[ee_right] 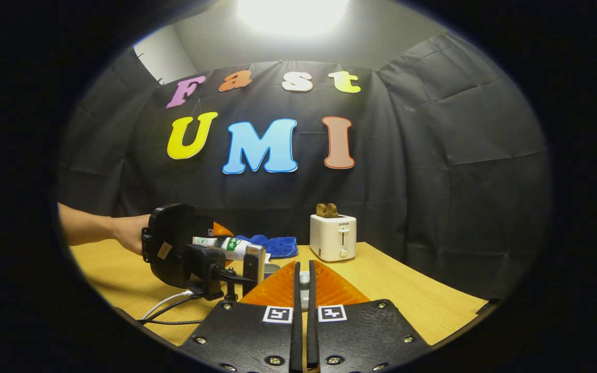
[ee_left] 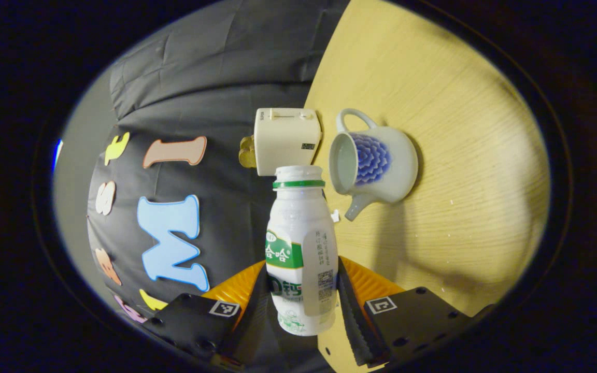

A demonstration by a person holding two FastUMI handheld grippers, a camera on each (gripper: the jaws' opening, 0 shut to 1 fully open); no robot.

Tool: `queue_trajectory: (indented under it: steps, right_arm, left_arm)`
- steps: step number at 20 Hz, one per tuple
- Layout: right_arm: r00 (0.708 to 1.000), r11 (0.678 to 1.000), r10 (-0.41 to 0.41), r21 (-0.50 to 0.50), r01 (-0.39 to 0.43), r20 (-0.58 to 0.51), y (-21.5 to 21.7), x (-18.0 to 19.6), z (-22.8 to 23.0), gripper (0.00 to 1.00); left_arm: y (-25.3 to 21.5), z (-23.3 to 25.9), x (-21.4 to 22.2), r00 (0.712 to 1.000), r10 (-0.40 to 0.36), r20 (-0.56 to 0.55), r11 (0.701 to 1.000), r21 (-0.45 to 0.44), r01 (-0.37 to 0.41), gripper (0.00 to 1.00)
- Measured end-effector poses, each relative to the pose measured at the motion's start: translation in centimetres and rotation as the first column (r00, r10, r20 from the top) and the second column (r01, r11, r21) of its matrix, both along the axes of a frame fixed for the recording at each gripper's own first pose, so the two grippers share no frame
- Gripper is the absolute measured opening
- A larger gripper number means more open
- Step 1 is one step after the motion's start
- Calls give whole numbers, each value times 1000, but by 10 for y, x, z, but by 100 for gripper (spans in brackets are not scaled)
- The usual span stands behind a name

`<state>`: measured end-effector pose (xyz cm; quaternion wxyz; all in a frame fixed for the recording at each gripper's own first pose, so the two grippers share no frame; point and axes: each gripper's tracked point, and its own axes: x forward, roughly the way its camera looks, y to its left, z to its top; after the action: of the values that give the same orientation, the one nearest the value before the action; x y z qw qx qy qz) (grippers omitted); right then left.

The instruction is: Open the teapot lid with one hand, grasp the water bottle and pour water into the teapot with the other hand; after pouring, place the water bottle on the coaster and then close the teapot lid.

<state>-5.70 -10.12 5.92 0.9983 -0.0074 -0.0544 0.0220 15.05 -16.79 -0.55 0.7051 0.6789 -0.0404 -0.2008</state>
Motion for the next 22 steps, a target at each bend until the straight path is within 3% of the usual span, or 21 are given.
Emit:
queue_trajectory:
  steps: [2, 4, 7, 8, 9, 11, 13, 14, 16, 18, 19, 20, 22]
  right_arm:
    - [1000, 1000, 4, -2, -4, -4, 2, 4, 0, 4]
    - [1000, 1000, 8, -6, -8, -8, 3, 8, 0, 4]
    - [1000, 1000, 11, -10, -11, -8, 3, 16, 4, 4]
    - [1000, 1000, 16, -6, -16, -11, 5, 21, 3, 4]
    - [1000, 1000, 24, -3, -24, -20, 7, 27, 2, 4]
    - [998, 999, 45, -8, -45, -33, 14, 41, 0, 3]
    - [997, 997, 71, -12, -71, -40, 25, 61, 3, 4]
    - [995, 996, 83, -14, -84, -50, 33, 73, 1, 4]
    - [994, 996, 84, -25, -85, -64, 44, 100, -1, 4]
    - [993, 995, 89, -43, -92, -76, 59, 124, -3, 4]
    - [992, 994, 97, -47, -101, -77, 66, 134, -3, 4]
    - [991, 993, 102, -55, -107, -85, 72, 143, -5, 4]
    - [989, 991, 103, -73, -112, -107, 79, 162, -15, 4]
  left_arm:
    - [4, -1, -1, 1000, 6, -16, 998, -64, -7, 80]
    - [8, 2, -3, 1000, 13, -21, 992, -127, -16, 67]
    - [16, 12, -7, 999, 22, -27, 971, -237, -28, 80]
    - [21, 15, -7, 999, 30, -20, 962, -269, -34, 74]
    - [25, 18, -8, 999, 39, -16, 952, -302, -42, 80]
    - [35, 27, -10, 999, 48, -13, 919, -391, -49, 80]
    - [47, 37, -15, 998, 62, -22, 868, -492, -65, 74]
    - [52, 41, -16, 997, 68, -29, 838, -540, -72, 80]
    - [64, 46, -20, 996, 79, -43, 772, -629, -89, 67]
    - [72, 52, -22, 995, 82, -54, 704, -704, -96, 67]
    - [77, 55, -22, 995, 85, -55, 670, -736, -97, 73]
    - [83, 61, -24, 995, 87, -55, 630, -771, -98, 80]
    - [97, 69, -25, 994, 79, -76, 521, -847, -106, 80]
